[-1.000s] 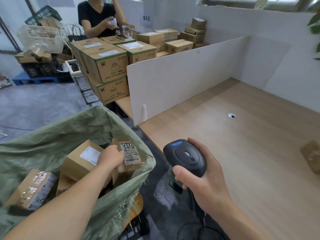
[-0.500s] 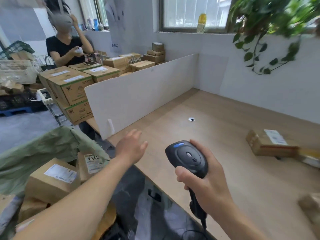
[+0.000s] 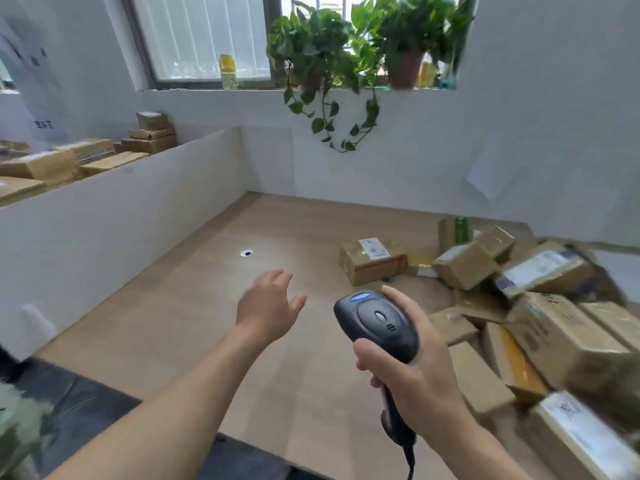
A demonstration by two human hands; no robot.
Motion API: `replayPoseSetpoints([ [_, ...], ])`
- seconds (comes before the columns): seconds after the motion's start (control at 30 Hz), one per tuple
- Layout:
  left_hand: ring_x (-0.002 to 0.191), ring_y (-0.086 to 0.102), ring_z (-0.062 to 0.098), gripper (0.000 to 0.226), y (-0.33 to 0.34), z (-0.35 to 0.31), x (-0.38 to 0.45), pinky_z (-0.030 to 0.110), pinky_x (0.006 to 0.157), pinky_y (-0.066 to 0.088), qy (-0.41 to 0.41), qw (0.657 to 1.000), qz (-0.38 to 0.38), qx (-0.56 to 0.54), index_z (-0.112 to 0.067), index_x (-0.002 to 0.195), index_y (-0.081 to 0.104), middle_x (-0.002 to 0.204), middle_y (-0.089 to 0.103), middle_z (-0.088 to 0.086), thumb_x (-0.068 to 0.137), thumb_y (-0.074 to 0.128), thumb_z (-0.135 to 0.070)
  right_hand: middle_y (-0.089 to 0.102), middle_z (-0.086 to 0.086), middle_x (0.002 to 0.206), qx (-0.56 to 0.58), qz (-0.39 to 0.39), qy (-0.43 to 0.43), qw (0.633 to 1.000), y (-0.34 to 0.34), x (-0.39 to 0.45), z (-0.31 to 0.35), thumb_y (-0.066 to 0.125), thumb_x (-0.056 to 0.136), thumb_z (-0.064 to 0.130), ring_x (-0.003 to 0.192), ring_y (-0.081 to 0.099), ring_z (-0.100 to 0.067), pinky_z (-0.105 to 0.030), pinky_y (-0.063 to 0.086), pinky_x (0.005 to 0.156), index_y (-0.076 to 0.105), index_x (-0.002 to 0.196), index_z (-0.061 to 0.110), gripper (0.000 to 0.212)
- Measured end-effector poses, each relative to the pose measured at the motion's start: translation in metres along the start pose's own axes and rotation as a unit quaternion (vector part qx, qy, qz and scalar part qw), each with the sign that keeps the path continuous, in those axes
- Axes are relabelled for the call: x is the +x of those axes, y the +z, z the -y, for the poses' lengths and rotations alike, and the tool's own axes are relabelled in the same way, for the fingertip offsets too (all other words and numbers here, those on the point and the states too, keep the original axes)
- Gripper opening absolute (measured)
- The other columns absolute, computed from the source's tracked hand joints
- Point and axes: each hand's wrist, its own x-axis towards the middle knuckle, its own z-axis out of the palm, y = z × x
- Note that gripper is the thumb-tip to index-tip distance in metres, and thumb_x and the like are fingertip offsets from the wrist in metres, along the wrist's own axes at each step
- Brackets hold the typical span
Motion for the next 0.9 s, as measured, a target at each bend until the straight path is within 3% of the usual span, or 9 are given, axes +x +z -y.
replayPoseSetpoints([
  [0.07, 0.145, 0.034, 0.016, 0.06, 0.014, -0.027, 0.012, 0.035, 0.112, 0.035, 0.029, 1.0, 0.012, -0.004, -0.019, 0.149, 0.045, 0.156, 0.041, -0.002, 0.099, 0.054, -0.05, 0.073, 0.011, 0.113, -0.011, -0.032, 0.006, 0.999, -0.021, 0.003, -0.004, 0.085, 0.053, 0.05, 0.093, 0.075, -0.022, -0.039, 0.059, 0.077, 0.056, 0.125, 0.051, 0.078],
  [0.2, 0.146, 0.032, 0.015, 0.06, 0.044, -0.069, 0.044, 0.036, 0.11, 0.039, 0.093, 0.995, 0.04, 0.002, -0.02, 0.15, 0.043, 0.157, 0.04, -0.003, 0.099, 0.052, -0.051, 0.072, 0.018, 0.11, -0.006, -0.081, 0.028, 0.996, -0.052, 0.013, -0.011, 0.084, 0.05, 0.048, 0.091, 0.075, -0.018, -0.023, 0.056, 0.067, 0.055, 0.123, 0.048, 0.078],
  [0.33, 0.142, 0.037, 0.017, 0.055, 0.076, -0.093, 0.086, 0.036, 0.105, 0.041, 0.143, 0.988, 0.061, 0.011, -0.018, 0.144, 0.048, 0.152, 0.044, -0.002, 0.099, 0.052, -0.05, 0.072, 0.014, 0.113, -0.019, -0.13, 0.038, 0.991, -0.068, 0.035, -0.023, 0.086, 0.05, 0.047, 0.091, 0.075, -0.019, -0.022, 0.055, 0.067, 0.054, 0.124, 0.047, 0.08],
  [0.43, 0.137, 0.039, 0.017, 0.054, 0.108, -0.108, 0.131, 0.037, 0.1, 0.044, 0.169, 0.982, 0.088, 0.014, -0.021, 0.14, 0.051, 0.148, 0.047, -0.004, 0.096, 0.053, -0.052, 0.074, 0.0, 0.113, -0.032, -0.167, 0.053, 0.984, -0.078, 0.065, -0.036, 0.086, 0.05, 0.047, 0.093, 0.075, -0.021, -0.028, 0.055, 0.071, 0.054, 0.126, 0.047, 0.083],
  [0.67, 0.127, 0.044, 0.024, 0.053, 0.18, -0.119, 0.241, 0.04, 0.092, 0.047, 0.205, 0.966, 0.145, 0.058, -0.02, 0.13, 0.053, 0.134, 0.053, 0.001, 0.092, 0.053, -0.058, 0.074, -0.01, 0.109, -0.07, -0.219, 0.088, 0.969, -0.085, 0.143, -0.06, 0.086, 0.045, 0.05, 0.094, 0.073, -0.028, -0.043, 0.059, 0.08, 0.054, 0.13, 0.045, 0.09],
  [0.77, 0.125, 0.045, 0.025, 0.053, 0.21, -0.119, 0.28, 0.039, 0.089, 0.047, 0.207, 0.961, 0.166, 0.077, -0.019, 0.127, 0.053, 0.129, 0.053, 0.003, 0.092, 0.054, -0.059, 0.073, -0.012, 0.111, -0.07, -0.225, 0.115, 0.965, -0.084, 0.165, -0.073, 0.091, 0.038, 0.053, 0.094, 0.074, -0.026, -0.037, 0.058, 0.076, 0.054, 0.133, 0.044, 0.102],
  [0.83, 0.124, 0.045, 0.026, 0.055, 0.23, -0.118, 0.305, 0.039, 0.088, 0.047, 0.2, 0.959, 0.185, 0.082, -0.018, 0.127, 0.051, 0.13, 0.052, 0.004, 0.092, 0.055, -0.059, 0.074, -0.008, 0.113, -0.064, -0.233, 0.133, 0.961, -0.083, 0.179, -0.082, 0.095, 0.024, 0.065, 0.095, 0.074, -0.028, -0.037, 0.06, 0.076, 0.056, 0.132, 0.044, 0.116],
  [0.9, 0.126, 0.044, 0.027, 0.06, 0.25, -0.115, 0.328, 0.041, 0.09, 0.048, 0.183, 0.957, 0.209, 0.082, -0.018, 0.132, 0.049, 0.135, 0.049, 0.005, 0.09, 0.057, -0.061, 0.074, -0.007, 0.115, -0.059, -0.247, 0.144, 0.956, -0.082, 0.193, -0.093, 0.091, 0.02, 0.076, 0.097, 0.074, -0.031, -0.043, 0.061, 0.08, 0.06, 0.125, 0.052, 0.113],
])
